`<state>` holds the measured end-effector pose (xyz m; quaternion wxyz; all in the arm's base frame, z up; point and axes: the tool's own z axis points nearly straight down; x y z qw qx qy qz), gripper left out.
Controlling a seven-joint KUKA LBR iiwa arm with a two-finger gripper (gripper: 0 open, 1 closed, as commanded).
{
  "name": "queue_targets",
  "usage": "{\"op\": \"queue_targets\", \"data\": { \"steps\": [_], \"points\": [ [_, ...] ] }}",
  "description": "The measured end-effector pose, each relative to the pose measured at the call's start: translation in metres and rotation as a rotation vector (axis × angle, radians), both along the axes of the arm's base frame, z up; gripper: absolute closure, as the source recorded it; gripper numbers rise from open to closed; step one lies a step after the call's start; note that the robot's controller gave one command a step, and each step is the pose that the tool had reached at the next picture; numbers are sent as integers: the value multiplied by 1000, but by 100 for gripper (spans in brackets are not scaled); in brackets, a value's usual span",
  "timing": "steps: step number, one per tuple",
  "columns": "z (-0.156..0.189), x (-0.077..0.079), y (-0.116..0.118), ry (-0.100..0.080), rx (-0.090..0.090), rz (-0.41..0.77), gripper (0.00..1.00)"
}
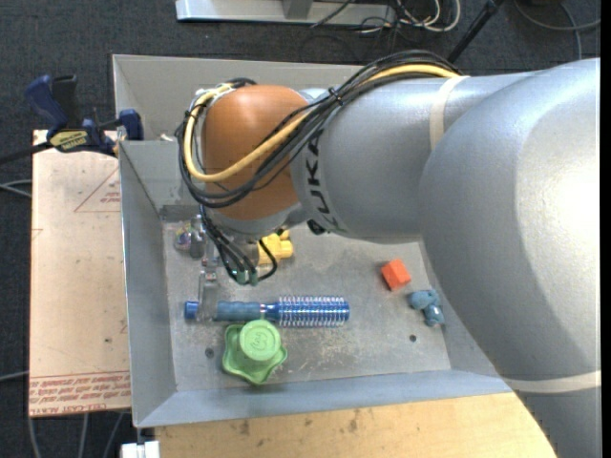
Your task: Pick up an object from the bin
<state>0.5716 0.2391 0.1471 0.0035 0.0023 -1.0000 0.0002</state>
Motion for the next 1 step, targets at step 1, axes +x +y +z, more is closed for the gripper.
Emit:
{"op": "queue_targets", "data": {
  "steps": [1],
  "points": [
    [-78,-11,-76,-7,4,971,0]
  ]
}}
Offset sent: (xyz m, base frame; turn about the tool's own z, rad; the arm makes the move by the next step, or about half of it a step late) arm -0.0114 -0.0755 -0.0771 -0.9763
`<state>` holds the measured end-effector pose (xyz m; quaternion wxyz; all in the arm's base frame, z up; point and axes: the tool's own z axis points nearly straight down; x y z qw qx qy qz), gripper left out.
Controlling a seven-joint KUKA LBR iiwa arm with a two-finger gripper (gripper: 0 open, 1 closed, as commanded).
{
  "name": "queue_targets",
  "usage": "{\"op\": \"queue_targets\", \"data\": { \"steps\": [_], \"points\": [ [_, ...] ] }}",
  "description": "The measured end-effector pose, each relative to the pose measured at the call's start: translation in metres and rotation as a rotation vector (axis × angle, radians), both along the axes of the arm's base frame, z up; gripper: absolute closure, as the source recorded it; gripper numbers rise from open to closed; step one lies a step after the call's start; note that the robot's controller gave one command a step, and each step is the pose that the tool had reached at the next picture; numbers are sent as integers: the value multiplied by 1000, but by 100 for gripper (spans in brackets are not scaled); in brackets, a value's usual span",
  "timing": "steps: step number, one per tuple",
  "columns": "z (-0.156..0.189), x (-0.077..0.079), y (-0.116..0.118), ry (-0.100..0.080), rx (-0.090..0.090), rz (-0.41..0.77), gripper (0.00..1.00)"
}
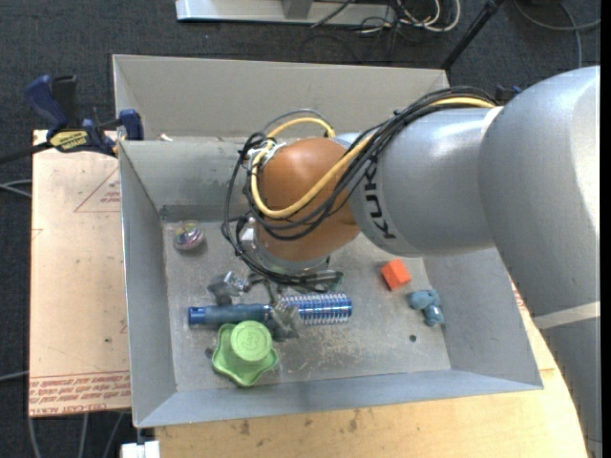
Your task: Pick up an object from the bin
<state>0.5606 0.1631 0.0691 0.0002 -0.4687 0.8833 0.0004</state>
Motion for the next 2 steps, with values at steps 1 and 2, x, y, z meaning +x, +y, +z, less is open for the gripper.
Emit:
{"op": "queue_targets", "data": {
  "steps": [1,2],
  "points": [
    [9,-6,-100,0,-3,0,0],
    [8,-7,-94,1,2,7,100]
  ]
}}
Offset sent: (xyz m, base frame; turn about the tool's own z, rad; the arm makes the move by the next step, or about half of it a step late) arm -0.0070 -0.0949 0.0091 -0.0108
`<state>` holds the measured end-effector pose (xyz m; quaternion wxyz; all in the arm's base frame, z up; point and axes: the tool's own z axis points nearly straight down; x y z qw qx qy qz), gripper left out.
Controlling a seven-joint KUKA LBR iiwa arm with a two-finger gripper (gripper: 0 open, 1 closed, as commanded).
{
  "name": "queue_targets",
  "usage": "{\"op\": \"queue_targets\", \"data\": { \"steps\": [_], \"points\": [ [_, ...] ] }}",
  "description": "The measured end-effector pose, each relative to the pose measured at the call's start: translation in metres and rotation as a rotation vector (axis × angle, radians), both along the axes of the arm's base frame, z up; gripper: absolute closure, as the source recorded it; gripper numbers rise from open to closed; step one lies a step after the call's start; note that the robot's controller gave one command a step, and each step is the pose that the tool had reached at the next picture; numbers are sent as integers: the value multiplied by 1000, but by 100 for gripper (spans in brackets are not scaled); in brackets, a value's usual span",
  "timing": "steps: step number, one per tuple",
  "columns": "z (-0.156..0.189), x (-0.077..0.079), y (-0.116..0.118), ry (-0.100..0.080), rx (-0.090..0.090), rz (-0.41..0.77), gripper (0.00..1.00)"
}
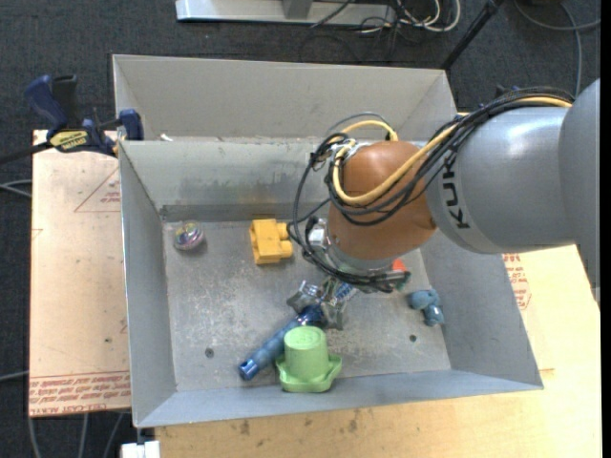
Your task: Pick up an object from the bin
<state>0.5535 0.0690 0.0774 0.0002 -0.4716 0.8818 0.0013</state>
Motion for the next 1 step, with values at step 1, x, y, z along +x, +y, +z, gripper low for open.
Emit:
{"op": "queue_targets", "data": {
  "steps": [1],
  "points": [
    [157,1,14,-11,1,-7,100]
  ]
}}
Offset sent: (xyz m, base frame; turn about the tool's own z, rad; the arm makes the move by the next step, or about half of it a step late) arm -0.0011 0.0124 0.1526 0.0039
